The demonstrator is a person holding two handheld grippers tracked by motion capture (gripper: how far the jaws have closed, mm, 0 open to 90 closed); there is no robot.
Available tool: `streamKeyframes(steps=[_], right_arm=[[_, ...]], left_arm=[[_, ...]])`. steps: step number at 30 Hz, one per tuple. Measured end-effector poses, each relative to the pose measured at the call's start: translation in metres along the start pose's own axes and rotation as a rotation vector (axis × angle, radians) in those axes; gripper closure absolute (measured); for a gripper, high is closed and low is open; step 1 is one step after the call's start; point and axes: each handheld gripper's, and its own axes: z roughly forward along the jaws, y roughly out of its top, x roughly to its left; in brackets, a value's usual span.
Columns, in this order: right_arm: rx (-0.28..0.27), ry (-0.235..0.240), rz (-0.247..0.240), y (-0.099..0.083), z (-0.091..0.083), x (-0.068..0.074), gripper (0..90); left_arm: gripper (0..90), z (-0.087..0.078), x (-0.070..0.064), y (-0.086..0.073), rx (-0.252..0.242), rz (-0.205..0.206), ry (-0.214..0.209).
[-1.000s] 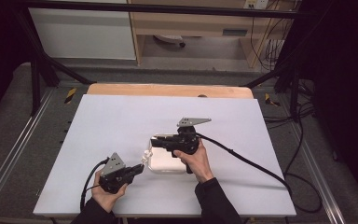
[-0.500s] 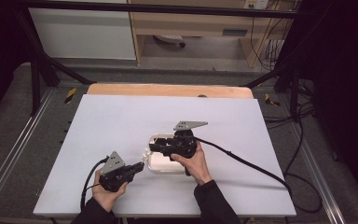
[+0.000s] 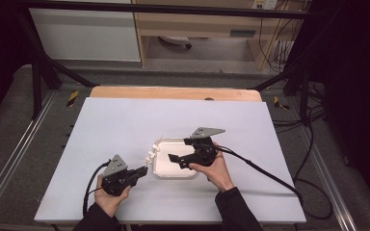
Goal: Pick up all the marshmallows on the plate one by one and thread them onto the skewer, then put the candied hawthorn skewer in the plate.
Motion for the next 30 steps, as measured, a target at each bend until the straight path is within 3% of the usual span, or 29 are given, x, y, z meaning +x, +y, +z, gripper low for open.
streamKeyframes(steps=[9, 18, 30], right_arm=[[0.088, -0.092, -0.018, -0.025, -0.024, -0.022, 1.4], [0.124, -0.162, 0.009, -0.061, -0.053, -0.044, 0.6], [0.124, -0.18, 0.01, -0.094, -0.087, -0.061, 0.6]], left_arm=[[88.4, -0.002, 0.0, 0.002, 0.012, -0.007, -0.014], [88.3, 0.0, 0.001, 0.006, 0.045, -0.003, -0.017], [88.3, 0.0, 0.001, 0.021, 0.083, 0.019, -0.015]])
